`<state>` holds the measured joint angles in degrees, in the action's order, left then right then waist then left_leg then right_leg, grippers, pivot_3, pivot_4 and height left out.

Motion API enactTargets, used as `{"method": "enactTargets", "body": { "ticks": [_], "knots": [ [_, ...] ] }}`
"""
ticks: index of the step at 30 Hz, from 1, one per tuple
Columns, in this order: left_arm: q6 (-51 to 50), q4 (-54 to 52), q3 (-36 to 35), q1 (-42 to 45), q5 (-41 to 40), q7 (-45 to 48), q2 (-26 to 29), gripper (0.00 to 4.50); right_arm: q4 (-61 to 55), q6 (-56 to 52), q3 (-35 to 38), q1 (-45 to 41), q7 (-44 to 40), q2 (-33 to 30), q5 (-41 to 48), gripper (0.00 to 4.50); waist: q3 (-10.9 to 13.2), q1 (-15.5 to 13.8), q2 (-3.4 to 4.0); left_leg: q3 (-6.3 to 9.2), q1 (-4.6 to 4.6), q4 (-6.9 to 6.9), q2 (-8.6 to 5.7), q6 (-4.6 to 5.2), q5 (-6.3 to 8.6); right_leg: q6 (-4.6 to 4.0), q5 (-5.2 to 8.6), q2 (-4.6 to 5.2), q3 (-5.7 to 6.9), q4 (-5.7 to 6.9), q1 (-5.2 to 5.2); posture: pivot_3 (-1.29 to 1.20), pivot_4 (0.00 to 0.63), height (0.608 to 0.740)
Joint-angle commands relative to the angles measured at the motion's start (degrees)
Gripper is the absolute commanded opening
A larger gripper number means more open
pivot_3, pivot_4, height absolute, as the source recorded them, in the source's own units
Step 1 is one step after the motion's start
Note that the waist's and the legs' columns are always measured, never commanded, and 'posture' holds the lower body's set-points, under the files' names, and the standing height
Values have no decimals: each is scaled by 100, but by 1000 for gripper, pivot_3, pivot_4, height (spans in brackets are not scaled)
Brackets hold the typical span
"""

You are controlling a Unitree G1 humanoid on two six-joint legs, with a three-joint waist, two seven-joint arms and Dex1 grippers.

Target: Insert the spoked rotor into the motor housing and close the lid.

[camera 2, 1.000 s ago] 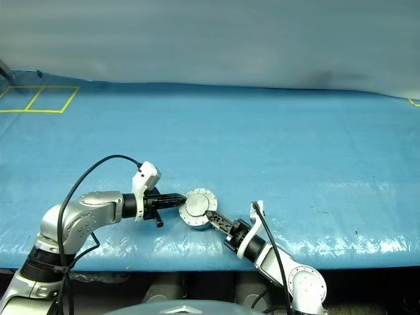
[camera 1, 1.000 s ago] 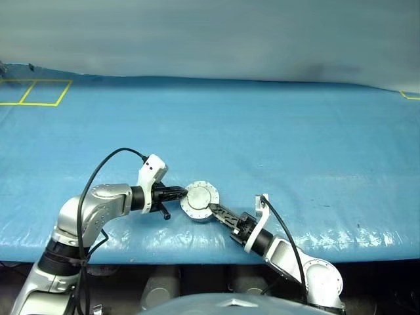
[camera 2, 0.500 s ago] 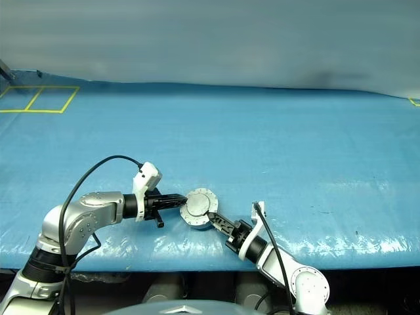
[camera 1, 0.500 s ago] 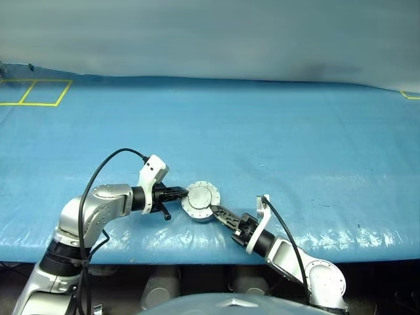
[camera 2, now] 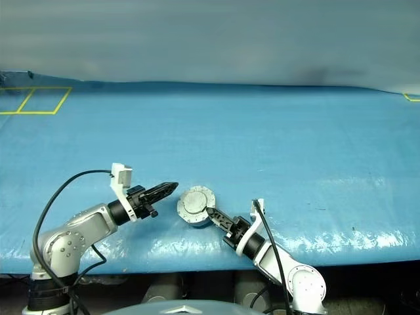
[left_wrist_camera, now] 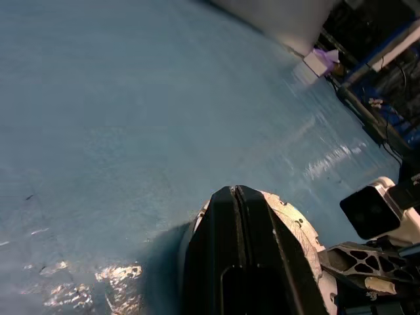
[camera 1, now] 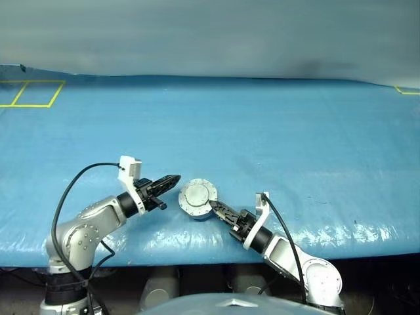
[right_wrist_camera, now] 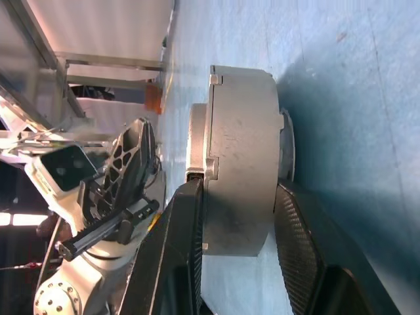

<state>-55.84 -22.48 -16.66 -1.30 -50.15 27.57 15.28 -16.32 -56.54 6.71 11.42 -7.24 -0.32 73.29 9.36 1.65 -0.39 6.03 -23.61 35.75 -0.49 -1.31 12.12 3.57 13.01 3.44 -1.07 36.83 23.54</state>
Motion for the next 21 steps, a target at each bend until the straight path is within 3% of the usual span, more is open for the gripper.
{"method": "enactTargets", "body": {
  "ticks": [1,6,9,14,21],
  "knots": [
    [247,-167,-315,-201,-379,-470,-414,374,-58,125,10,-249,-58,51,209,1198,1,-9,-1,1,-3,5,0,0,0,1,0,-1,2,0,0,0,150,740],
    [395,-174,-444,-417,-779,-1009,-972,1923,121,278,63,-576,-16,174,263,1198,3,-22,-4,1,-7,18,-2,0,0,4,-4,-2,1,2,-1,0,150,740],
    [502,-180,-572,-519,-1502,-1389,-1478,2892,227,396,89,-919,2,301,290,1198,4,-10,-4,0,-9,17,-2,0,0,3,-4,-2,0,1,0,0,150,740],
    [559,-183,-340,-692,-2221,-1613,-1861,4500,409,496,66,-1365,-60,396,199,1198,4,-4,-5,1,-10,17,-1,1,1,4,-5,-6,0,1,1,0,150,740],
    [846,78,-128,-792,-3112,-1967,-2133,4500,591,615,151,-1822,6,502,211,1198,6,-7,-4,0,-10,20,-3,3,1,2,-6,-6,-2,1,-1,0,150,740]
  ]
}}
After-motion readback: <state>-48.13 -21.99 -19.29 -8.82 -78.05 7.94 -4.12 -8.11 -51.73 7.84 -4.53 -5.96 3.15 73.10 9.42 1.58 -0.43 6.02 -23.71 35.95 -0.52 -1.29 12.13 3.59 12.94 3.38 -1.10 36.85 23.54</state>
